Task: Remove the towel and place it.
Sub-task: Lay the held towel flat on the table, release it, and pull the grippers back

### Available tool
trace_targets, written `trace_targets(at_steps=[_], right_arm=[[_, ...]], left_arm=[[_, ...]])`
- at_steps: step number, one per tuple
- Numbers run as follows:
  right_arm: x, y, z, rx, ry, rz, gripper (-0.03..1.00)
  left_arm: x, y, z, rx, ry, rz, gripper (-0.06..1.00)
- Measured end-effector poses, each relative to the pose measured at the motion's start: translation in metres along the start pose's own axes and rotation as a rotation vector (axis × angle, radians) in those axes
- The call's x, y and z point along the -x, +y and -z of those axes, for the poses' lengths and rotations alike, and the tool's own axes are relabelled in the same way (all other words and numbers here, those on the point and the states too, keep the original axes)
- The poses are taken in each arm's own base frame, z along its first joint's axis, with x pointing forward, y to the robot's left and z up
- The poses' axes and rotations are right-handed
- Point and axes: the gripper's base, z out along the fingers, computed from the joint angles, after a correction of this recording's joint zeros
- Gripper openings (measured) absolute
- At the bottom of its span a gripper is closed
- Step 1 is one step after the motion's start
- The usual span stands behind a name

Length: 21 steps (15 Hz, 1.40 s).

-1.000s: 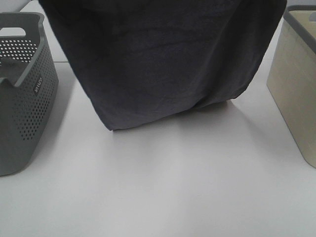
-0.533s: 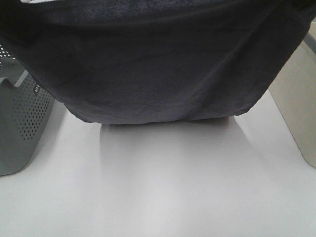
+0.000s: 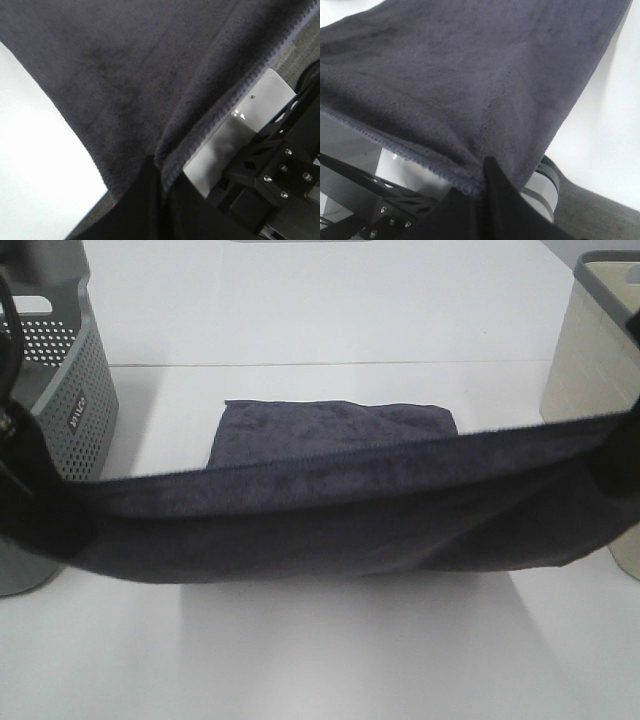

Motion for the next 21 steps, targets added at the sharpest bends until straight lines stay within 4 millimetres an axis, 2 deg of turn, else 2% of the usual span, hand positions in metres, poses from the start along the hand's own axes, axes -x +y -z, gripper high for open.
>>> trace_targets(at_steps=[2,5,9,18,21], right_arm=[[-0.017,-0.006,-0.014,0.001,0.052,-0.019,0.0],[-0.033,-0.01,-0.023,0.008,0.082,-0.033,0.0],[-0.044,-0.014,-0.034,0.012,0.124,-0.051,0.0],[-0.068,-0.024,-0.06,0.015,0.245,-0.099,0.0],[-0.072,-0.026,-0.064,0.004,0.262,-0.102,0.0]], left_arm=[[-0.013,-0.001,-0.017,-0.06,0.058,0.05,0.0],[-0.029,-0.002,-0.035,-0.117,0.119,0.102,0.0],[-0.048,-0.012,-0.056,-0.162,0.201,0.105,0.0],[-0.064,-0.05,-0.066,-0.19,0.319,0.012,0.0],[-0.063,-0.051,-0.068,-0.179,0.299,0.031,0.0]])
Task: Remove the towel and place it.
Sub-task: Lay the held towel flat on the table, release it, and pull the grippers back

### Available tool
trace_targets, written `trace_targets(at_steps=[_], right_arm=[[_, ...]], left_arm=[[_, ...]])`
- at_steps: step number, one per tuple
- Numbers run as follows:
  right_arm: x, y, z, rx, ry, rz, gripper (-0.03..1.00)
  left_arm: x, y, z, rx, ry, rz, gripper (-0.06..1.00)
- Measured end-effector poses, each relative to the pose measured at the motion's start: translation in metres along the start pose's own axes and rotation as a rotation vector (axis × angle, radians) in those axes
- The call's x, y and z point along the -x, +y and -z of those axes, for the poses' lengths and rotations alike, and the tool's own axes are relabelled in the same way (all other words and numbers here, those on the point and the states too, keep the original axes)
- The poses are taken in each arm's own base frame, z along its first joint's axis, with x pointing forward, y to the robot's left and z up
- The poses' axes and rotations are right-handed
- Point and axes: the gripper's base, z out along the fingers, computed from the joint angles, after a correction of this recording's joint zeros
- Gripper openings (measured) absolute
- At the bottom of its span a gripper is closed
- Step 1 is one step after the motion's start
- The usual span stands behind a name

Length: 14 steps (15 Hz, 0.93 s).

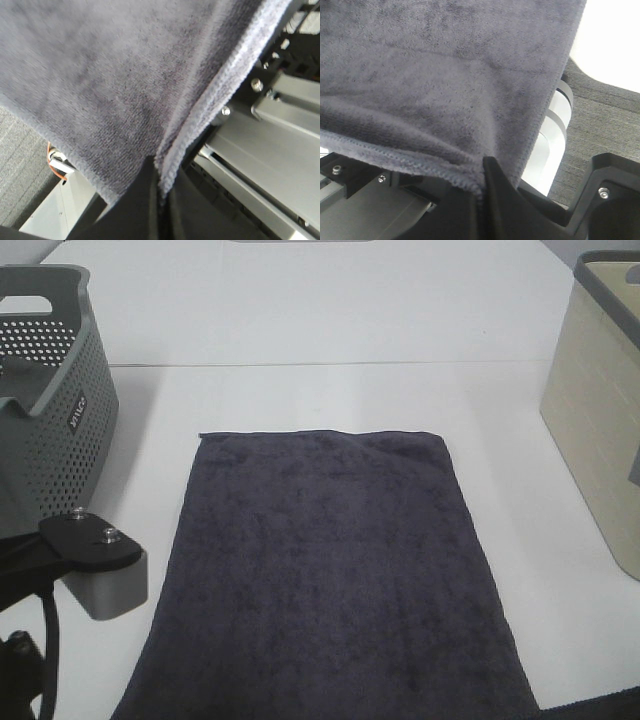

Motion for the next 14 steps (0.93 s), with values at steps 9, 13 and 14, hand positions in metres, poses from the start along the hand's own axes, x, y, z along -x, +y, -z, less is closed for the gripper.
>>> trace_targets(at_steps=[9,13,14], right_arm=[[0.004,-0.014,-0.029,-0.061,0.178,-0.018,0.0],[0.018,-0.017,-0.044,-0.061,0.219,-0.016,0.0],[0.02,-0.016,-0.047,-0.045,0.227,-0.016,0.0]], left_arm=[[0.032,0.024,-0.051,0.051,0.116,0.076,0.0],[0.037,0.027,-0.065,0.024,0.233,0.119,0.0],[0.034,0.025,-0.064,0.011,0.275,0.121,0.0]])
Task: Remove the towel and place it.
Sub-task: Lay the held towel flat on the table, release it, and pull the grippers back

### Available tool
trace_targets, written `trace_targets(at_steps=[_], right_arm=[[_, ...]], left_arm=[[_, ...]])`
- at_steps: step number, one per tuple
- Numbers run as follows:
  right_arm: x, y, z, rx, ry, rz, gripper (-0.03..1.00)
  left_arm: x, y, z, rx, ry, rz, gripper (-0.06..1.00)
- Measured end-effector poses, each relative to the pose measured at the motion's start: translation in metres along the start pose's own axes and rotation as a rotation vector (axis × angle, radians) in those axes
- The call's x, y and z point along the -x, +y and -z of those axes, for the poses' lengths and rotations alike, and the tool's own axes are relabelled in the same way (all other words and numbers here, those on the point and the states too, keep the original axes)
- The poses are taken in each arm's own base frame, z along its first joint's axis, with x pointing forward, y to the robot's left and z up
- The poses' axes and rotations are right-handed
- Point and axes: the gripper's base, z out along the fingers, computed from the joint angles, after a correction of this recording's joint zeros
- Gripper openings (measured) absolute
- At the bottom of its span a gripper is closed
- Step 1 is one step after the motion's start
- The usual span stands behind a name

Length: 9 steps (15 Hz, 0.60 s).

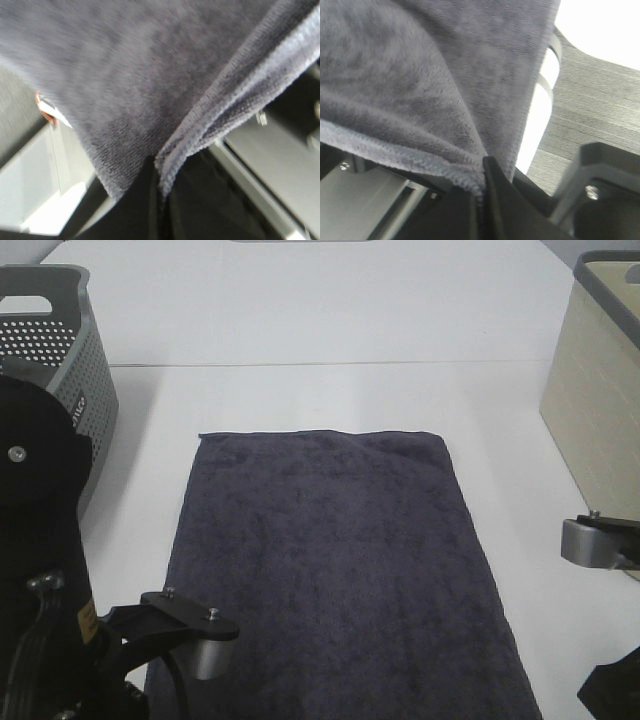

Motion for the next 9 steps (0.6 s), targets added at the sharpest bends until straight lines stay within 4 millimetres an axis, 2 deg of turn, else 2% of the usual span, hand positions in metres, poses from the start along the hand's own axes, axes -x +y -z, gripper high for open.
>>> trace_targets(at_steps=[3,9], right_arm=[[0.007,0.001,-0.005,0.022,0.009,0.006,0.0],[0.013,-0.001,-0.012,0.016,0.053,0.006,0.05]], left_arm=[[-0.003,0.001,0.0,0.009,0.036,0.005,0.0],[0.004,0.006,-0.006,0.034,0.027,0.012,0.0]])
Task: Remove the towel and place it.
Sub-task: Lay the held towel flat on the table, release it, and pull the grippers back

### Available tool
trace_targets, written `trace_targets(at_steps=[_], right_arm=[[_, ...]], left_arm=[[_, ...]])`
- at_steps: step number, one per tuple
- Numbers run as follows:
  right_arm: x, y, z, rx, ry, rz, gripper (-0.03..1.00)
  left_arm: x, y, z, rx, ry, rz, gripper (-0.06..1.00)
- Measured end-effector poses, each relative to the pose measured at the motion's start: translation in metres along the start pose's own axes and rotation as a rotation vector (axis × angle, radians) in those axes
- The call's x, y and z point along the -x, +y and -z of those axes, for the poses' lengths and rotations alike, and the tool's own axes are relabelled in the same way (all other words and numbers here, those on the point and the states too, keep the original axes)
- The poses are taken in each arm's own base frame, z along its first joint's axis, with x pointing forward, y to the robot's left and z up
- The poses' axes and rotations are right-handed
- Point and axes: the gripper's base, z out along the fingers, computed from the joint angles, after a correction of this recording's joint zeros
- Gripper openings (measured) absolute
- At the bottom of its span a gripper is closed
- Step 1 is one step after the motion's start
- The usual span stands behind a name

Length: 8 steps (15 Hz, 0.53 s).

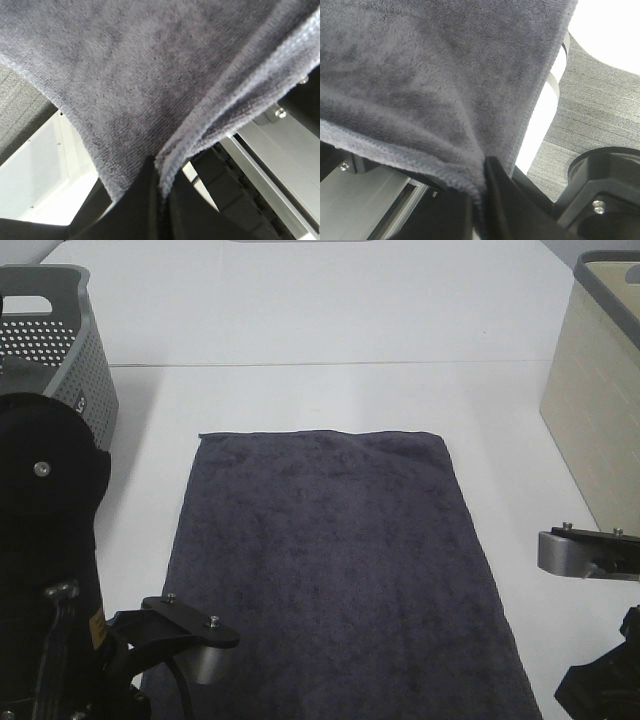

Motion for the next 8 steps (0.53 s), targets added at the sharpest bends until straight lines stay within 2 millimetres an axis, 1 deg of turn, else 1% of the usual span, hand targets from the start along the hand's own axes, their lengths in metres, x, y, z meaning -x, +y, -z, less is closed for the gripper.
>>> trace_targets(at_steps=[4,5,6,7,8], right_arm=[[-0.0002,0.0052,0.0001,0.055,0.002,0.004,0.13],[-0.0003,0.006,0.0001,0.065,0.003,0.005,0.15],[-0.0004,0.0063,0.0002,0.068,0.004,0.007,0.2],[-0.0008,0.0063,0.0002,0.067,0.008,0.01,0.27],[-0.0011,0.0063,0.0002,0.068,0.012,0.011,0.35]], left_arm=[[0.0027,-0.0065,-0.0016,-0.037,-0.031,0.012,0.0],[0.003,-0.0091,-0.0027,-0.038,-0.038,0.006,0.03],[0.0036,-0.0101,-0.0034,-0.038,-0.044,0.004,0.09],[0.0048,-0.0103,-0.0035,-0.037,-0.058,0.015,0.19],[0.0066,-0.01,-0.0034,-0.035,-0.077,0.036,0.33]])
